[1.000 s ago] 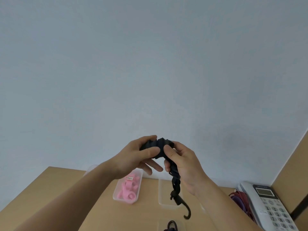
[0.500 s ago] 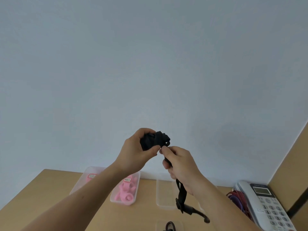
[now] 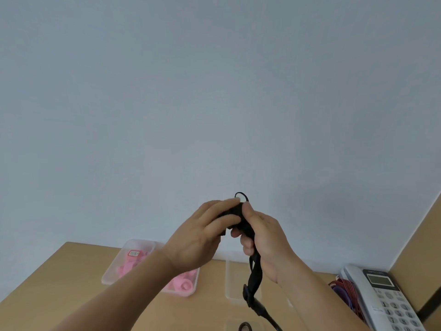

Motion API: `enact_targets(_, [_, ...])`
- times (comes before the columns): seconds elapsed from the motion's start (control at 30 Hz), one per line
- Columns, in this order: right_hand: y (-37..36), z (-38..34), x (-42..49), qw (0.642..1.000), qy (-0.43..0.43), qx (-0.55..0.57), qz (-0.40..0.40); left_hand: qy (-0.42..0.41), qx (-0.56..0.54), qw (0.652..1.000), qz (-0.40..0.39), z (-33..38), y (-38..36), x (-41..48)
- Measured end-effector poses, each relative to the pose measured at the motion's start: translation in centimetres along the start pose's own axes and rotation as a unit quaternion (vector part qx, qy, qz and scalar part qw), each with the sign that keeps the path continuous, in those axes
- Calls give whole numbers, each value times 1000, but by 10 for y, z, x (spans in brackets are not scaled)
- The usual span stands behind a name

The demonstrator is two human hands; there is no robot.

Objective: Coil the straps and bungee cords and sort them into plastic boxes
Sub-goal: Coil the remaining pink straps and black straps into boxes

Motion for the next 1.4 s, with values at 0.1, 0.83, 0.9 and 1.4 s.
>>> enact_targets(0.1, [1,-12,-2,999,49,-7,-19,203,-352,914,-13,-36,-10,-16])
enact_targets(0.83, [-4,11,-4,992,-25,-101,73,301,-15,953,-20,-29,-3,-6])
enact_targets(0.9, [-3,14,-5,994,-31,-82,67,226,92,970,-2,-16,4,2])
enact_targets(1.4, [7,7,-9,999,38,-8,-2,347,-533,771,-49,-37,-30,-23])
Point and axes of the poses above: each hand's wrist, its own x-axis towards the middle knuckle, its own y-axis out of the back of the hand, z = x × y, the point moved 9 cm from there along x, towards the middle knuckle, and after that the axes turned 9 degrees about -z, right-handed, at the moved point
